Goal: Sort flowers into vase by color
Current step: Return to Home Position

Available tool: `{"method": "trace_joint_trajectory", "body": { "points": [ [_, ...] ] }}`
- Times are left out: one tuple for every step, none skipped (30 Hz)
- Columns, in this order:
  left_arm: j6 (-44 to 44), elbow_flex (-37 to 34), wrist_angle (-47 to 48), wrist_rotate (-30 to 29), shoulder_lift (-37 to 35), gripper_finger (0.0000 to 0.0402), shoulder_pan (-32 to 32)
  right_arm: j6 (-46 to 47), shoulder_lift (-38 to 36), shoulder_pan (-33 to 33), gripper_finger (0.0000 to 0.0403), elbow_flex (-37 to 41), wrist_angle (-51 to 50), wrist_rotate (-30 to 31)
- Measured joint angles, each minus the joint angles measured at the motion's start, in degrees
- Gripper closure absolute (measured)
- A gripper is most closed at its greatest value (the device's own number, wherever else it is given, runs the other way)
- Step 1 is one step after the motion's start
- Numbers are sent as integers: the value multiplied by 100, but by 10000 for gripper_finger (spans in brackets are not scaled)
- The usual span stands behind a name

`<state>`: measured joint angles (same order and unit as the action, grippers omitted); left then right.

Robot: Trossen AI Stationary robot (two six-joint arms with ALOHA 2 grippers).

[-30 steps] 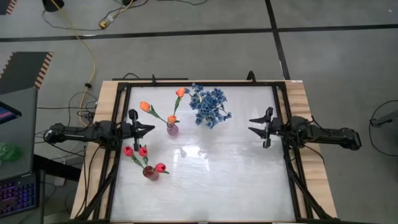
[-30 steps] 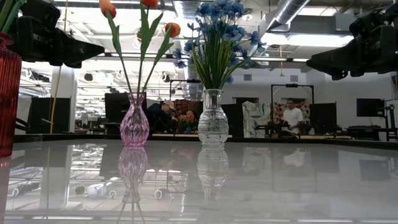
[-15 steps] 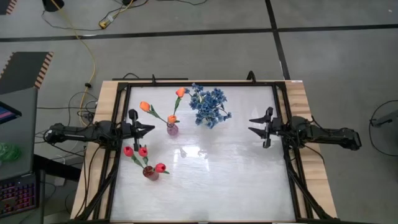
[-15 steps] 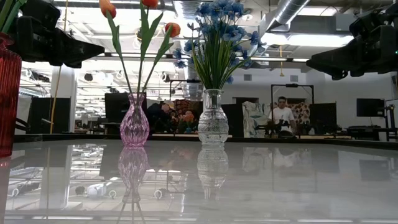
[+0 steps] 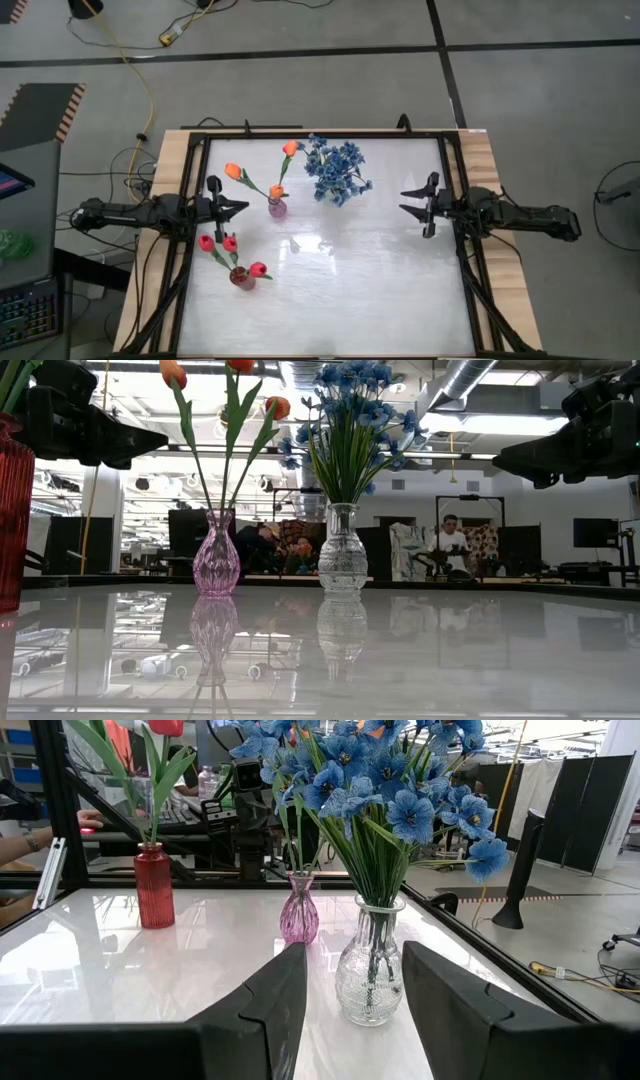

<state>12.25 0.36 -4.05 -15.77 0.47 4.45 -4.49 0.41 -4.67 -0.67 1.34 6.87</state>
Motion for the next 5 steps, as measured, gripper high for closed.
{"method": "trace_joint_trajectory", "body": {
  "points": [
    [0,0,0,-2,0,401,0,0,0,0,211,0,0,-1],
    [0,0,0,-1,0,401,2,0,-1,0,211,0,0,0],
    [-2,0,0,-2,0,401,0,0,-1,0,211,0,0,0],
    [0,0,0,-2,0,401,2,0,0,0,211,0,0,0],
    [0,0,0,-1,0,401,2,0,-1,0,211,0,0,0]
  ]
}}
